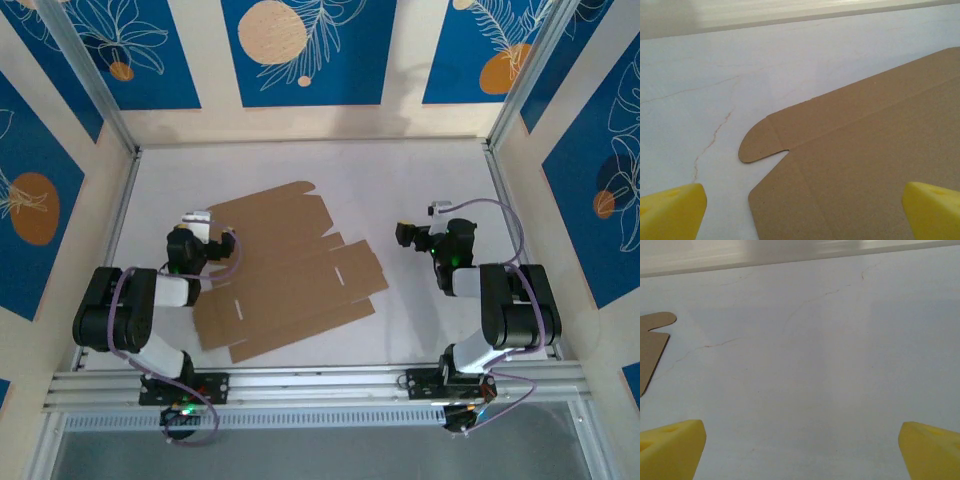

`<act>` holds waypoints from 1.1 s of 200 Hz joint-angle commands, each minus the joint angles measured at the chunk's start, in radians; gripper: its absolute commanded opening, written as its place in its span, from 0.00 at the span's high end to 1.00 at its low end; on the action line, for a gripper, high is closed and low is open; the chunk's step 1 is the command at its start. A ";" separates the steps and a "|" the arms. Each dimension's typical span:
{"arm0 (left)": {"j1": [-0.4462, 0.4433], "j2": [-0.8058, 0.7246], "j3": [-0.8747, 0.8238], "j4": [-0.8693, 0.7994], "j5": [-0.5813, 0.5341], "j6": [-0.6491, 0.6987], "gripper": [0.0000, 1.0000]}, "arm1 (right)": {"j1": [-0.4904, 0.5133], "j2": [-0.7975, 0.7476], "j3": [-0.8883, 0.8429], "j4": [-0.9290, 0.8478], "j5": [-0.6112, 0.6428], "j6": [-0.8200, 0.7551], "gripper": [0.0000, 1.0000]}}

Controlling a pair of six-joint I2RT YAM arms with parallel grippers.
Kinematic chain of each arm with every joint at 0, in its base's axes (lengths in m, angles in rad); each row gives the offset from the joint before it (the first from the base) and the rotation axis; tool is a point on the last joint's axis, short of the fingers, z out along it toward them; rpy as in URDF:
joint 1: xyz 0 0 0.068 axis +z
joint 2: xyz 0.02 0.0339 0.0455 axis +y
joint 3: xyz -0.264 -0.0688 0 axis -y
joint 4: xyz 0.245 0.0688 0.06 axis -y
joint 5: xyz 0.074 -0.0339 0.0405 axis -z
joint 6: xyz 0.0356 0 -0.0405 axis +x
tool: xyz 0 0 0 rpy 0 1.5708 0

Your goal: Fold the paper box

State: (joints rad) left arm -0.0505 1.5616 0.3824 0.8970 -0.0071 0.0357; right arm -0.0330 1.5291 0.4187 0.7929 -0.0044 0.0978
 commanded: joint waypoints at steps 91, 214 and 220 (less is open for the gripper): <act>0.000 -0.006 0.003 0.005 0.016 0.015 0.00 | 0.003 -0.002 0.005 0.005 -0.004 -0.001 0.01; -0.097 -0.373 0.139 -0.392 -0.198 -0.004 0.00 | 0.139 -0.278 0.200 -0.428 0.102 -0.035 0.01; -0.125 -0.430 0.156 -0.426 -0.211 -0.029 0.00 | 0.176 -0.314 0.227 -0.454 0.114 -0.024 0.01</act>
State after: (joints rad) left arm -0.0925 1.3289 0.4419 0.6250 -0.0990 0.0349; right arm 0.0319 1.3766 0.5201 0.5140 0.0422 0.0849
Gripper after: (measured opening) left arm 0.999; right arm 0.991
